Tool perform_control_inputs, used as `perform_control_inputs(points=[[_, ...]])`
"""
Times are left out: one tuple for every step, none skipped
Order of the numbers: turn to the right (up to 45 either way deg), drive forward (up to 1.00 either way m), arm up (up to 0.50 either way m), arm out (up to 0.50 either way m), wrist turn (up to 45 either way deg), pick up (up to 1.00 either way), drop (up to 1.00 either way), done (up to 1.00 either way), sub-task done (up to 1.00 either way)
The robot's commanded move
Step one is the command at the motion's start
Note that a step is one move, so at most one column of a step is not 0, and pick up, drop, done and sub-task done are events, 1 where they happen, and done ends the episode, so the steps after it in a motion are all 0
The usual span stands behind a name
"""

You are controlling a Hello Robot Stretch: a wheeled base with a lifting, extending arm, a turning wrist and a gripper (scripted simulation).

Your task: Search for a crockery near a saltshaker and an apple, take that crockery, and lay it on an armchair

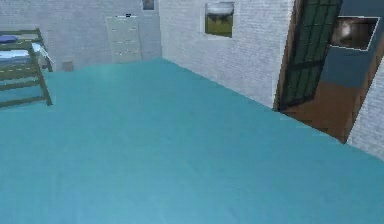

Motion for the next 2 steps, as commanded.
perform_control_inputs(points=[[18.0, 0.00, 0.00, 0.00, 0.0, 0.00, 0.00, 0.00, 0.00], [0.0, 0.80, 0.00, 0.00, 0.0, 0.00, 0.00, 0.00, 0.00]])
